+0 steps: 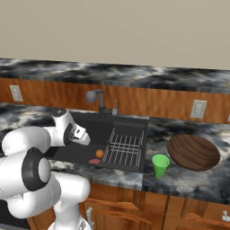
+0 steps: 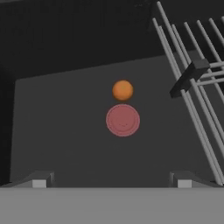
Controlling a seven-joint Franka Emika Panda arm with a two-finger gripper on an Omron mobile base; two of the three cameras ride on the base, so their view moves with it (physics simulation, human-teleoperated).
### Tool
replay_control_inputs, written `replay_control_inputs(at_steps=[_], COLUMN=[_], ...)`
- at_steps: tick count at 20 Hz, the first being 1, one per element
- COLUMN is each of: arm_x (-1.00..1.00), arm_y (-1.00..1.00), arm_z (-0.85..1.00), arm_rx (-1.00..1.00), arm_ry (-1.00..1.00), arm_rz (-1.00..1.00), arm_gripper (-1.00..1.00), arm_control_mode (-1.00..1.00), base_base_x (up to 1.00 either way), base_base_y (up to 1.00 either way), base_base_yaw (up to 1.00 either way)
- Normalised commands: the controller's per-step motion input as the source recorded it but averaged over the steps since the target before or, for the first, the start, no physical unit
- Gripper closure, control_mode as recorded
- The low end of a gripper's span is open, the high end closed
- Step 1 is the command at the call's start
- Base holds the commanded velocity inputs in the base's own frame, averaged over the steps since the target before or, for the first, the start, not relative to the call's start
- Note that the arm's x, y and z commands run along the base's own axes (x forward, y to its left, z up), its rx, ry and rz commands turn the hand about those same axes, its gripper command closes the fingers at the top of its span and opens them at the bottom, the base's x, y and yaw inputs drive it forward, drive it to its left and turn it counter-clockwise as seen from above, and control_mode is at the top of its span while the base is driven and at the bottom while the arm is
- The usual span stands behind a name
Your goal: Remove the mango and tangerine from the sink. Then move the bowl and cup from the counter to the sink for washing.
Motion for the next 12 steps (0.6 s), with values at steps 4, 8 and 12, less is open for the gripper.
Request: replay_control_inputs(at_steps=[4,8,12], arm_x=[0.11,0.10,0.12], arm_y=[-0.11,-0.10,-0.04], arm_z=[-0.14,-0.18,-0.20], arm_rx=[0.00,0.00,0.00], arm_ry=[0.00,-0.01,-0.03], arm_rz=[0.00,0.00,0.00], arm_gripper=[-1.00,-1.00,-1.00], arm_control_mode=[-1.00,-1.00,-1.00], base_base_x=[0.00,0.00,0.00], base_base_y=[0.00,0.00,0.00], base_base_yaw=[0.00,0.00,0.00])
